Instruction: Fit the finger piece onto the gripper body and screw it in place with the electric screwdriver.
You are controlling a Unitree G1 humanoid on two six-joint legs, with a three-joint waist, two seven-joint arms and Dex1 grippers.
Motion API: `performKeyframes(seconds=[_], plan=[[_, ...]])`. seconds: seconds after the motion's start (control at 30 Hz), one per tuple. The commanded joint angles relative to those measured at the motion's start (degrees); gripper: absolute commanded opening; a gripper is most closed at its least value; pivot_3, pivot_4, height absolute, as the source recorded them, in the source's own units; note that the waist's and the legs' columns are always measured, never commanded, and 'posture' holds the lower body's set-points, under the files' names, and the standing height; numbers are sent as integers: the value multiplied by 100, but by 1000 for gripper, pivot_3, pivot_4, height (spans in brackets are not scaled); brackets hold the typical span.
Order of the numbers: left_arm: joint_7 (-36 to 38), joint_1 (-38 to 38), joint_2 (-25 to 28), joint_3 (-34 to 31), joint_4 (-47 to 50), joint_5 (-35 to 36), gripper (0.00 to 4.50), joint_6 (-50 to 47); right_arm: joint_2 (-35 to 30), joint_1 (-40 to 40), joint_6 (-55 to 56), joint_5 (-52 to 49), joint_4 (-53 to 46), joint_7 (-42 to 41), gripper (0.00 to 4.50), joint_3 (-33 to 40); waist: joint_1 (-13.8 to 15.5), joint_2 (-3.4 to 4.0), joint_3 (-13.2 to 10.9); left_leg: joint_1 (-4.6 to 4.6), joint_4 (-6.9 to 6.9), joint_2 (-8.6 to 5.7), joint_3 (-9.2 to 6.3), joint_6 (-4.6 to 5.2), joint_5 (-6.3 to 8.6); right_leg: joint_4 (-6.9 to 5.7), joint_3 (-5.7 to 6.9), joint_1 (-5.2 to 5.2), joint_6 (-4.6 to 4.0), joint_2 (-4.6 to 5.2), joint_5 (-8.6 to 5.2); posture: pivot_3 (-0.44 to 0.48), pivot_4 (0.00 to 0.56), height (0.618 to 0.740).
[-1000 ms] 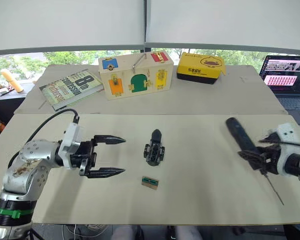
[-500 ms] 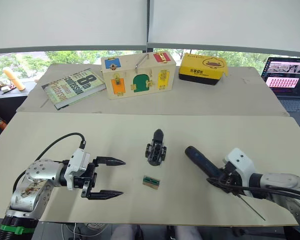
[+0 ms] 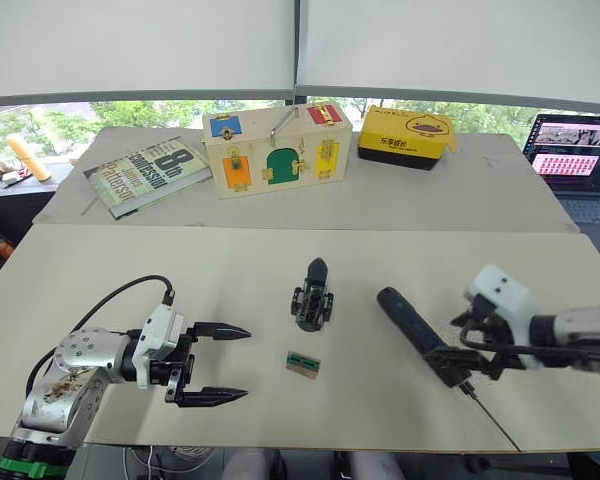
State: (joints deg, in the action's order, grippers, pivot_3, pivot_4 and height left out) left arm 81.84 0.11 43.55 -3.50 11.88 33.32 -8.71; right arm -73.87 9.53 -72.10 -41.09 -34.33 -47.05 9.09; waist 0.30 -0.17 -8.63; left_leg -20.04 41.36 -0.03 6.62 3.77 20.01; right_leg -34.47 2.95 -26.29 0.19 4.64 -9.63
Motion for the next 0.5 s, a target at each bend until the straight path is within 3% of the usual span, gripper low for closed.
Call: performKeyframes(seconds=[0.03,0.13,0.3,0.5], plan=[[-21,-49,-19,10,140,9,4500,65,-625,495,-662,-289,-90,-343,4477,-373,10,0,0,-1,-4,1,-2,0,0,2,6,0,-4,8,-2,0,150,740],[-34,-101,-72,88,111,-17,4500,82,-868,1283,-1237,-400,-76,-498,4477,-1164,5,0,0,-8,-3,3,-4,2,1,7,23,-3,-9,44,-5,0,150,740],[-26,-64,-117,194,145,-77,4500,139,-381,2452,-1968,-387,171,-374,4477,-2169,-30,0,0,-17,0,-1,-6,3,2,12,33,-6,3,54,4,0,150,740],[67,19,-69,294,207,-210,4500,306,142,2876,-2040,-131,707,192,4477,-3030,-40,0,0,-23,1,-3,-9,1,2,14,57,-4,5,58,5,0,150,740]])
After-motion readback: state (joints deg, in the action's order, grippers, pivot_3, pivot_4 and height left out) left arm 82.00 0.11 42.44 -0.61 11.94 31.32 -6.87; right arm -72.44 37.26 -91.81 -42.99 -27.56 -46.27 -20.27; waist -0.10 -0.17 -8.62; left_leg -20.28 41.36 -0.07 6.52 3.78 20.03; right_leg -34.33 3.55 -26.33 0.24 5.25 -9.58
